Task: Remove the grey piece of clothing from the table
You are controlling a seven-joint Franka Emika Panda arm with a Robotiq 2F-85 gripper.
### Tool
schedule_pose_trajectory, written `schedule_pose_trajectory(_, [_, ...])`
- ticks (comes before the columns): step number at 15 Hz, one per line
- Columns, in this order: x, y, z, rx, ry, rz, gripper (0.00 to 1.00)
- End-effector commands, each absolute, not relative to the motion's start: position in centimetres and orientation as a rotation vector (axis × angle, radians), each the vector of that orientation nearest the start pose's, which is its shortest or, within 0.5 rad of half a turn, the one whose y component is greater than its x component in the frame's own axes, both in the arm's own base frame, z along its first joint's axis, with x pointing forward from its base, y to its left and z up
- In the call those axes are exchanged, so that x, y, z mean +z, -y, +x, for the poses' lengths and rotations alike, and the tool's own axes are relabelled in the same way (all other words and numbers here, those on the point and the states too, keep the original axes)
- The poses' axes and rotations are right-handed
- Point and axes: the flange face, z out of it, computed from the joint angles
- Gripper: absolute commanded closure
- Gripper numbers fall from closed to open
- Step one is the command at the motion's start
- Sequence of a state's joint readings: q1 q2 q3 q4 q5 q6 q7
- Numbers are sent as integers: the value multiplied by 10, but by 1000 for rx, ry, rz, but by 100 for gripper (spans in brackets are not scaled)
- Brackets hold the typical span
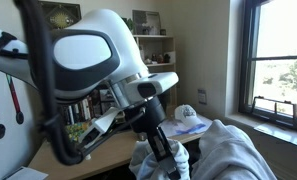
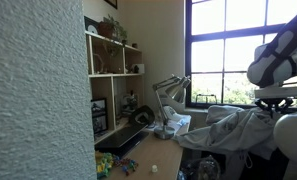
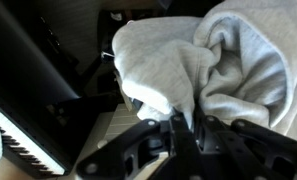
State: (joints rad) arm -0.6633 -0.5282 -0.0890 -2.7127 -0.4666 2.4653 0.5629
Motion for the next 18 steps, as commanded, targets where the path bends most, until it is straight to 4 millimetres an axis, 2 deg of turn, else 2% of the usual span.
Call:
schedule_pose_trajectory(1, [441,275,252,-527,-1815,-2951,93])
schedule_pose_trajectory(5, [453,284,240,-595,-1878,-2904,93])
schedule_pose_trajectory(6, [455,283,241,-613,-1865,-2897,93])
schedule_pose_trajectory(8, [455,277,255,-627,-1781,-2909,93])
schedule_pose_trajectory(10, [449,261,277,-647,-1644,-2950,92])
schedule_pose_trajectory(12, [441,237,309,-714,-1443,-2976,93])
schedule_pose_trajectory(16, [419,179,374,-825,-1080,-2996,94])
schedule_pose_trajectory(18, [408,156,398,-840,-935,-3001,93])
